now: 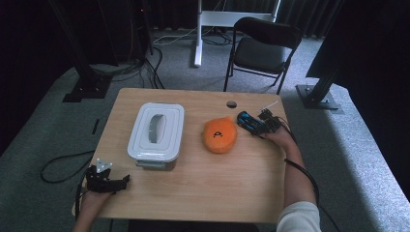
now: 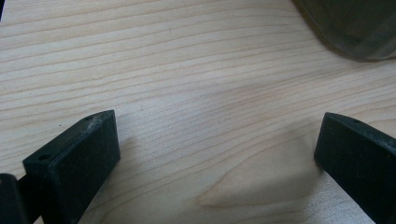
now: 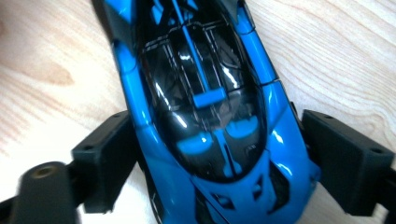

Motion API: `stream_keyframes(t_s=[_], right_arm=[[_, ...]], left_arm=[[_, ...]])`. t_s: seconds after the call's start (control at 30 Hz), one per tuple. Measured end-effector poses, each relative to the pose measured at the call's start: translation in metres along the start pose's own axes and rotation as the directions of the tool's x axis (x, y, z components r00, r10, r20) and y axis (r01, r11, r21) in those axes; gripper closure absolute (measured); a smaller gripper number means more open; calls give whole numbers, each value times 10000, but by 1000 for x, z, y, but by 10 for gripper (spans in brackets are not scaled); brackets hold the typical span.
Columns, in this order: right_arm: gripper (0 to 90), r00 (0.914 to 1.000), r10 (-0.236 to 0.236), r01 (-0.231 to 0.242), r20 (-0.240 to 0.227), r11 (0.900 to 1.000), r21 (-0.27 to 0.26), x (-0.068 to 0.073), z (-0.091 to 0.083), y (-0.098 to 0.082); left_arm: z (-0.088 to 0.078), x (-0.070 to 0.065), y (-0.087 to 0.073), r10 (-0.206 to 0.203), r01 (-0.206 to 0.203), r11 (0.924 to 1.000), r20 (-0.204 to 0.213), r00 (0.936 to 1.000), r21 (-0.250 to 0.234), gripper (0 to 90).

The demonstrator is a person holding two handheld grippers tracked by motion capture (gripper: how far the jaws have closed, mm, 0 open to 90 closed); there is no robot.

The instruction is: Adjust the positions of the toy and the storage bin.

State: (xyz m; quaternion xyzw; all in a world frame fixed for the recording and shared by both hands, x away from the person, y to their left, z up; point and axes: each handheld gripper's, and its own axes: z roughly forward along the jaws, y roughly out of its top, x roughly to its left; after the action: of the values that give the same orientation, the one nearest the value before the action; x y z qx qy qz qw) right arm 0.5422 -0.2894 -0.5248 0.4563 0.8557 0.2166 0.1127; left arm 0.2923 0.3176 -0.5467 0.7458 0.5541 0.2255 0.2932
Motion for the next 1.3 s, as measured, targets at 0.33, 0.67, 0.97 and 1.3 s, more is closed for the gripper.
stream_keyframes(t_s=[0.33,0.67,0.97,1.3], right_arm=[[185,9984,510,-500,259,9981,-365,7,-4,-10],[211,9958,893,-884,201,9951,-449,13,-10,-19],[216,9859,1566,-1534,583,9866,-552,26,-17,-32],[220,9513,2943,-2817,916,9507,-1297,48,-37,-58]], left_arm=[[0,0,0,1,-1,10000,1,10000,2,5],[0,0,0,-2,2,10000,1,10000,2,5],[0,0,0,0,0,10000,1,10000,4,5],[0,0,0,-5,5,10000,1,10000,2,5]])
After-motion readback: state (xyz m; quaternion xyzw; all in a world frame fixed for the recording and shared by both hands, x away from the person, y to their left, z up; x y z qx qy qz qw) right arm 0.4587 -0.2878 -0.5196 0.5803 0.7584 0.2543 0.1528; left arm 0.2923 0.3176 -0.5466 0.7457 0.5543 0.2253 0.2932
